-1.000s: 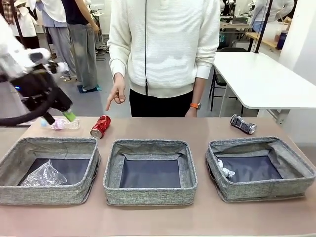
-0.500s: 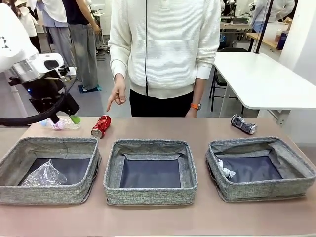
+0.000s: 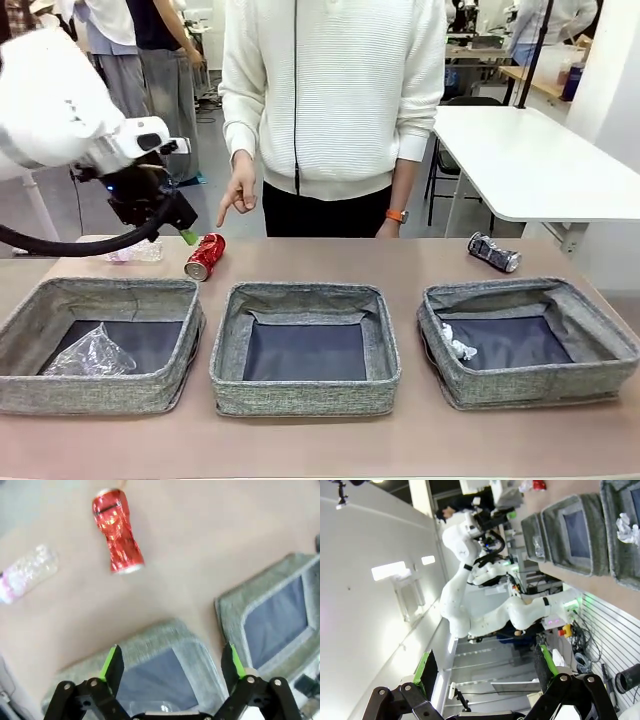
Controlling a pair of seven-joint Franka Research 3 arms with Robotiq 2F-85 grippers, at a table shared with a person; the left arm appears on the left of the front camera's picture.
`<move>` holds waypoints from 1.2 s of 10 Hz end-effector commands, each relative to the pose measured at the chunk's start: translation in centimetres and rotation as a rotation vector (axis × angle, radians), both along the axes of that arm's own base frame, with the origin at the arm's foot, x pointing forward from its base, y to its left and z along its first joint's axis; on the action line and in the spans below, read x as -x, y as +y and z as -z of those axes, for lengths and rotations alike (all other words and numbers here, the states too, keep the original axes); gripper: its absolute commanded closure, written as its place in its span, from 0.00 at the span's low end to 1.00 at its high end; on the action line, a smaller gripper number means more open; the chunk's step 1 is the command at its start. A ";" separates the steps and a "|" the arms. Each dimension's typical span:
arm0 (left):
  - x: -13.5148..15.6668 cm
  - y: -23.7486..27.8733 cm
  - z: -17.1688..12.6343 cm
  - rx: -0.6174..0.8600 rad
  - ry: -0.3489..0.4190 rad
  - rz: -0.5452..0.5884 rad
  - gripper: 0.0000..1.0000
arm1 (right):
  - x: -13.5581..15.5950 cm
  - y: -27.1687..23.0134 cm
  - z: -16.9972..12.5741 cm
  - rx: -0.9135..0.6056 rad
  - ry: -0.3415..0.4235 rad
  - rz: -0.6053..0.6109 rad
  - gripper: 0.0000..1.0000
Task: Sort the waste into the appropriate baskets.
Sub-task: Pick up the waste item pointed out by the person.
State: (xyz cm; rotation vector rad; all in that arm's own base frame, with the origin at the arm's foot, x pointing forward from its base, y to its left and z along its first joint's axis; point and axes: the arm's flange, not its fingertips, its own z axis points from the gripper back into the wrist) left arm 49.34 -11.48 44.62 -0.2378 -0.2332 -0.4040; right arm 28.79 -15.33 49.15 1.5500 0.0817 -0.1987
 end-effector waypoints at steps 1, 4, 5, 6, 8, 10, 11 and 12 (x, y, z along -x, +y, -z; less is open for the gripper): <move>-4.9 -0.2 1.8 -0.041 -0.018 -0.083 0.00 | 0.1 0.0 -0.6 -0.012 0.008 0.002 0.00; -10.8 -0.1 6.5 -0.023 0.042 -0.015 0.00 | 0.1 0.0 -0.6 -0.012 0.008 0.002 0.00; -12.2 -0.1 8.0 -0.013 0.077 -0.027 0.00 | 0.1 0.0 -0.6 -0.012 0.008 0.002 0.00; -13.3 -0.1 9.4 -0.011 0.092 -0.040 0.00 | 0.1 0.0 -0.6 -0.012 0.008 0.002 0.00; -14.4 0.0 11.8 -0.027 0.119 -0.092 0.00 | 0.1 0.0 -0.6 -0.012 0.008 0.002 0.00; -14.6 -0.7 13.5 -0.039 0.122 -0.086 0.00 | 0.1 0.0 -0.6 -0.012 0.008 0.002 0.00; -14.5 -1.1 14.0 -0.045 0.117 -0.086 0.00 | 0.1 0.0 -0.6 -0.012 0.008 0.002 0.00; -14.5 -1.2 14.1 -0.045 0.120 -0.084 0.00 | 0.1 0.0 -0.6 -0.012 0.008 0.002 0.00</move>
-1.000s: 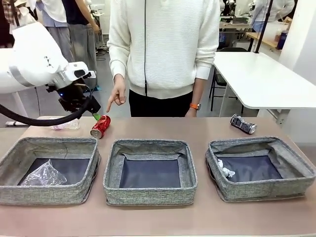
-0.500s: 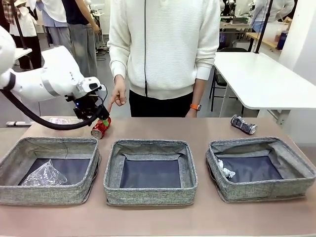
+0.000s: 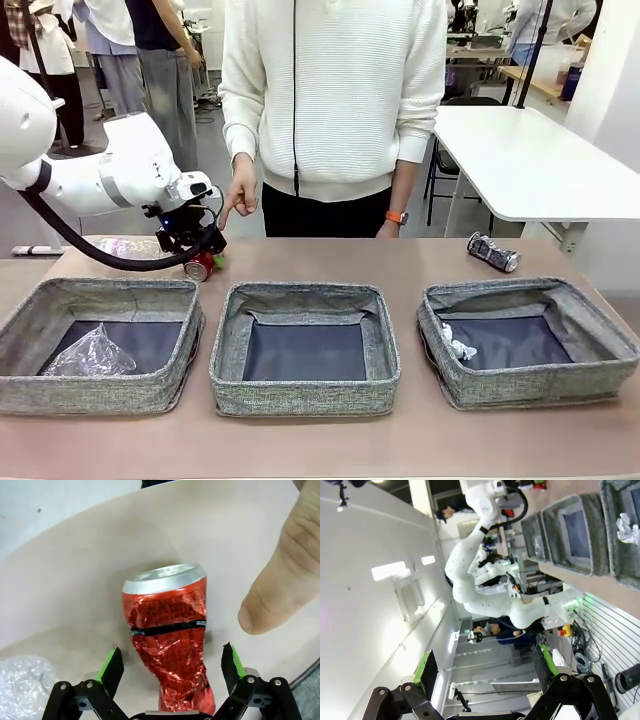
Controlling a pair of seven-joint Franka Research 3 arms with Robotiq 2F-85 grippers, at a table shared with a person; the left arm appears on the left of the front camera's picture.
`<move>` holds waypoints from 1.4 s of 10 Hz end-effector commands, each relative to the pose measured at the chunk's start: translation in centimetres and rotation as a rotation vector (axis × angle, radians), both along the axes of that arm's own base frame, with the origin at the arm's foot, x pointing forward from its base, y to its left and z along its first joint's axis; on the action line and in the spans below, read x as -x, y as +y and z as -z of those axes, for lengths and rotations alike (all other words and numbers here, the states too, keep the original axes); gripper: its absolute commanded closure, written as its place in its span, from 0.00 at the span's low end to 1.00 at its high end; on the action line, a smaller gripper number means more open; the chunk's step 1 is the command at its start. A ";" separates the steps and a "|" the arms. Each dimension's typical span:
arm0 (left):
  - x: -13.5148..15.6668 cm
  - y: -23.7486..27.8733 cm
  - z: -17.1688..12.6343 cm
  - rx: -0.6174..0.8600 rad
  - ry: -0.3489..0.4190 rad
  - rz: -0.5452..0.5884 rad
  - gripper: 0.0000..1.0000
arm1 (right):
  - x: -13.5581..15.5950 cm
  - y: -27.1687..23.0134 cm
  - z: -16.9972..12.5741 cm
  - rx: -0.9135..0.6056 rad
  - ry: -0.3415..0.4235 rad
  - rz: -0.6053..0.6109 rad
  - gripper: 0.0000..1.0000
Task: Sort the waste into the appropriate baskets.
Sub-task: Pick up the waste item pointed out by the person.
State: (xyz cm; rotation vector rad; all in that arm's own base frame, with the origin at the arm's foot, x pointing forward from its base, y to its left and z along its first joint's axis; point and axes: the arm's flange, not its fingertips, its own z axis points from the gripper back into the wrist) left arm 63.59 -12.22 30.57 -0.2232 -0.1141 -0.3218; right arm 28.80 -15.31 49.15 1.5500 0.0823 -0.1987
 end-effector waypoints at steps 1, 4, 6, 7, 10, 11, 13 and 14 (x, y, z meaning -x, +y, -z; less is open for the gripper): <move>-0.2 -0.5 0.0 -0.018 0.011 -0.025 0.06 | 0.1 -0.1 -0.6 -0.012 0.008 0.002 0.00; 0.4 -1.2 -0.3 -0.064 -0.011 -0.014 1.00 | 0.1 -0.1 -0.6 -0.012 0.008 0.002 0.00; 0.7 -1.6 -0.6 -0.092 -0.027 -0.024 1.00 | 0.1 -0.1 -0.6 -0.012 0.008 0.002 0.00; 0.9 -1.7 -0.8 -0.090 -0.027 -0.026 0.85 | 0.1 -0.1 -0.6 -0.012 0.008 0.002 0.00; 1.6 -1.6 -1.4 -0.095 -0.032 -0.047 1.00 | 0.1 -0.1 -0.6 -0.012 0.008 0.002 0.00; 1.7 -1.5 -1.8 -0.088 -0.033 -0.055 1.00 | 0.1 -0.1 -0.6 -0.012 0.008 0.002 0.00; 2.6 -0.9 -3.3 -0.064 -0.030 -0.087 1.00 | 0.1 -0.1 -0.6 -0.012 0.008 0.002 0.00; 3.7 -0.5 -5.0 -0.066 0.007 -0.127 1.00 | 0.1 -0.1 -0.6 -0.012 0.008 0.002 0.00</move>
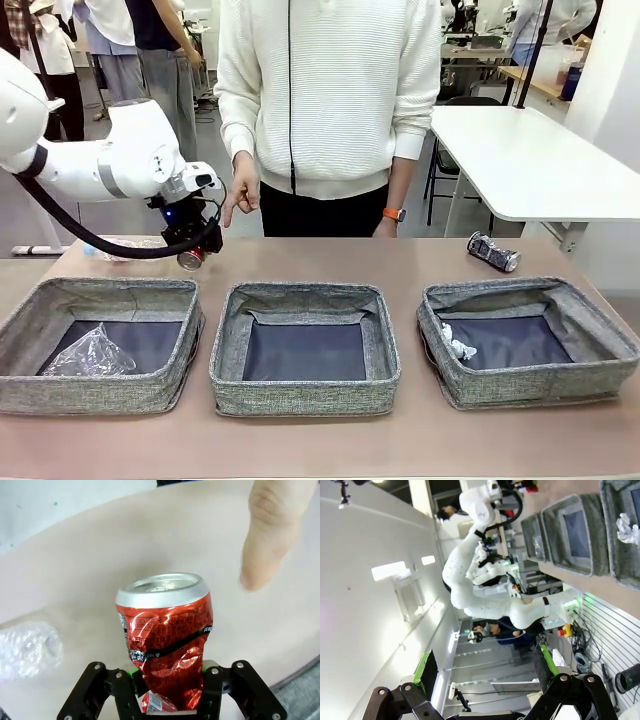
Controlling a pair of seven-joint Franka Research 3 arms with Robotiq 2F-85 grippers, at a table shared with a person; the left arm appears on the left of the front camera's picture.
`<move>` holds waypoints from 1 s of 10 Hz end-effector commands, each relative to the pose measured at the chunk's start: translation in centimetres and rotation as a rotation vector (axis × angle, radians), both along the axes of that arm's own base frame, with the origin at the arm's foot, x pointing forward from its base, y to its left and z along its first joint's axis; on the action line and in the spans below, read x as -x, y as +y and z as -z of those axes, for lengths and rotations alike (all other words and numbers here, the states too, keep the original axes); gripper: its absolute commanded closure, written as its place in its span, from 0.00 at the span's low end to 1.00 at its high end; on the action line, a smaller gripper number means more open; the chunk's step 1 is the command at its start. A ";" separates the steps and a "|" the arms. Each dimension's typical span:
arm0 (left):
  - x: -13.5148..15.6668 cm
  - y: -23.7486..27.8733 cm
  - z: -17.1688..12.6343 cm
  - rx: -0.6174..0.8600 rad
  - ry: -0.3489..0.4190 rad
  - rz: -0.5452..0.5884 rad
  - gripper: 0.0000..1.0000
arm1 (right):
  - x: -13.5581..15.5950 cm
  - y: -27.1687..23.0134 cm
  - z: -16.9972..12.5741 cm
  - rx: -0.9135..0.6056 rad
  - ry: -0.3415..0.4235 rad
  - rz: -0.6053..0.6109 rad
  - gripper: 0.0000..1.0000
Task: Sort the waste into the appropriate baskets.
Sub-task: Pick up the waste item pointed out by the person.
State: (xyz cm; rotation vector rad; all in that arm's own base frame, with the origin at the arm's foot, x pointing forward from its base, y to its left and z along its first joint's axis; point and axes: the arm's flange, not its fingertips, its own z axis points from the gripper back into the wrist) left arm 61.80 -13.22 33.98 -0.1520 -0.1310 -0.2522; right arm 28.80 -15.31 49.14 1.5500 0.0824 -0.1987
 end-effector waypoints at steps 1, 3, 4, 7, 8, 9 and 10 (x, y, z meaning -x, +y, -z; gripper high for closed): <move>3.8 1.1 -4.1 0.054 0.083 -0.056 1.00 | 0.1 -0.1 -0.6 -0.012 0.008 0.002 0.00; 10.5 1.9 -10.7 0.111 0.175 -0.043 1.00 | 0.1 -0.1 -0.6 -0.012 0.008 0.002 0.00; 15.8 1.3 -13.9 0.123 0.126 -0.045 1.00 | 0.1 -0.1 -0.6 -0.012 0.008 0.002 0.00; 31.5 -0.5 -16.0 0.302 -0.160 -0.030 1.00 | 0.1 -0.1 -0.6 -0.012 0.008 0.002 0.00; 20.8 -0.4 -16.3 0.229 0.063 -0.090 1.00 | 0.1 -0.1 -0.6 -0.012 0.008 0.002 0.00; 20.8 -0.4 -16.3 0.229 0.063 -0.090 1.00 | 0.1 -0.1 -0.6 -0.012 0.008 0.002 0.00; 20.8 -0.4 -16.3 0.229 0.063 -0.090 1.00 | 0.1 -0.1 -0.6 -0.012 0.008 0.002 0.00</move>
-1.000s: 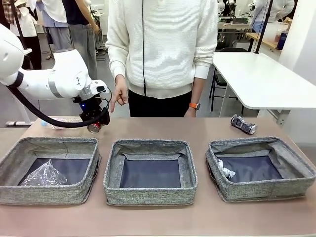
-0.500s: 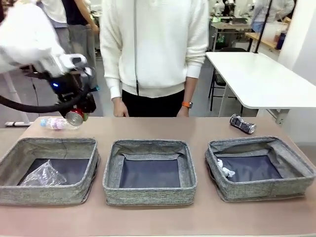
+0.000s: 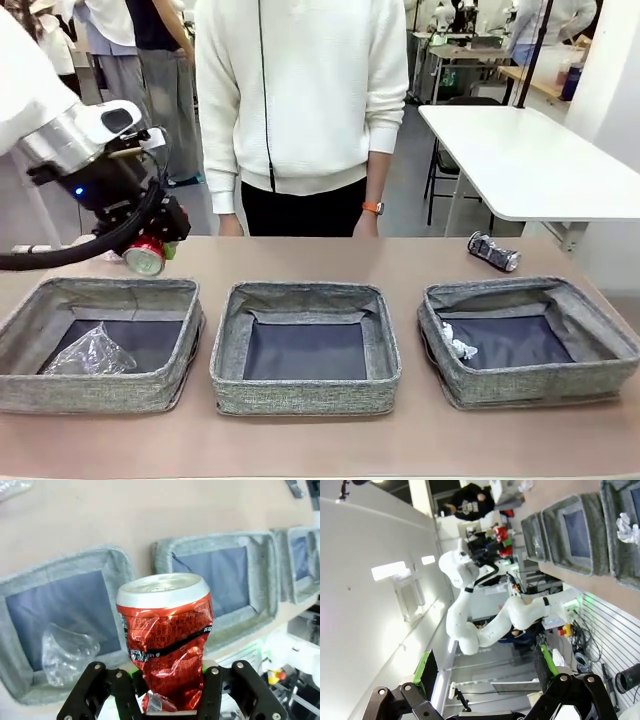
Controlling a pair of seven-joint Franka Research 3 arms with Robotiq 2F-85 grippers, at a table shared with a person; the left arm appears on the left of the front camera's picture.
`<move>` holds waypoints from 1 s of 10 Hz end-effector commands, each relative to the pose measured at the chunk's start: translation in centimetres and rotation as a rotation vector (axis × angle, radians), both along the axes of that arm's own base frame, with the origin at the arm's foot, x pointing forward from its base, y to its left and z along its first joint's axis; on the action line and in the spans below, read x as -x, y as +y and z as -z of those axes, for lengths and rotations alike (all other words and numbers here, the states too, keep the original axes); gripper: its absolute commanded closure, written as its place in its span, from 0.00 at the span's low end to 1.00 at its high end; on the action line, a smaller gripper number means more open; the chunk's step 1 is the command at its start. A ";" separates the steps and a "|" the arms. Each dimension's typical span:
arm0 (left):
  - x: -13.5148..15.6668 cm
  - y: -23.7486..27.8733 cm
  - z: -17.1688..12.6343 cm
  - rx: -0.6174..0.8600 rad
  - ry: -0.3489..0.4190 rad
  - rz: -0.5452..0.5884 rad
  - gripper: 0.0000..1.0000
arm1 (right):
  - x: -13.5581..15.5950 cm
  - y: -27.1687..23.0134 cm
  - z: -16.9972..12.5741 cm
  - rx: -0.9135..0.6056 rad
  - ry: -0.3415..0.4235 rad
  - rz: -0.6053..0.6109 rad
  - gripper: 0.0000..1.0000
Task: Sort the waste into the appropriate baskets.
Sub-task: Pick up the waste item pointed out by the person.
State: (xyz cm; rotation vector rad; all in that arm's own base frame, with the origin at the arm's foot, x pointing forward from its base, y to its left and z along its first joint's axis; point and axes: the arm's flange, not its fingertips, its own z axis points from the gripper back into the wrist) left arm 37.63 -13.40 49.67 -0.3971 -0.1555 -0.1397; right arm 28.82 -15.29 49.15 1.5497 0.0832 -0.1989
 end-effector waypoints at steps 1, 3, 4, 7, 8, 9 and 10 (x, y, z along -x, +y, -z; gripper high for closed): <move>2.0 -0.2 -0.7 0.012 -0.029 0.006 0.93 | 0.1 -0.1 -0.6 -0.012 0.007 0.003 0.00; 1.7 -5.6 -2.6 0.122 0.018 0.101 0.93 | 0.1 -0.1 -0.6 -0.012 0.007 0.003 0.00; 2.5 -11.2 -8.3 0.108 0.035 0.000 0.93 | 0.1 -0.1 -0.6 -0.012 0.007 0.003 0.00; 5.7 -20.0 -17.7 -0.030 0.106 -0.074 0.93 | 0.1 -0.1 -0.6 -0.012 0.007 0.003 0.00; 6.1 -21.1 -20.1 -0.028 0.140 -0.074 0.93 | 0.1 -0.1 -0.6 -0.012 0.007 0.003 0.00; 6.4 -21.4 -21.6 -0.081 0.081 -0.130 0.93 | 0.1 -0.1 -0.6 -0.012 0.007 0.003 0.00; 6.8 -21.3 -22.2 -0.120 0.028 -0.181 0.93 | 0.1 -0.1 -0.6 -0.012 0.007 0.003 0.00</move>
